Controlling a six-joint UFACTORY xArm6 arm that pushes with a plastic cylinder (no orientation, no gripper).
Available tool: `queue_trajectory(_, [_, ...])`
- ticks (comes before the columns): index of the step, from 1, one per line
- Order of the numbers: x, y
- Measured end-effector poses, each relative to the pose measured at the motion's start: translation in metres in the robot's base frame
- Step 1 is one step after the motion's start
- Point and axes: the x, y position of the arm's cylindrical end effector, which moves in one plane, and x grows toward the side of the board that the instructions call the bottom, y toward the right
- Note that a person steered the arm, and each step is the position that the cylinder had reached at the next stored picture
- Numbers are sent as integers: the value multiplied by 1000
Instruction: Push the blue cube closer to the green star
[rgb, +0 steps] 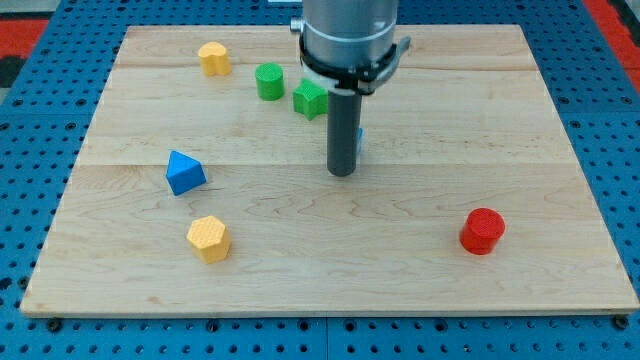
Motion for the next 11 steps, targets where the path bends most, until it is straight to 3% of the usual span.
queue_trajectory(2, [11, 38])
queue_trajectory(4, [-4, 65])
queue_trajectory(9, [-7, 78])
queue_trajectory(11, [-10, 24])
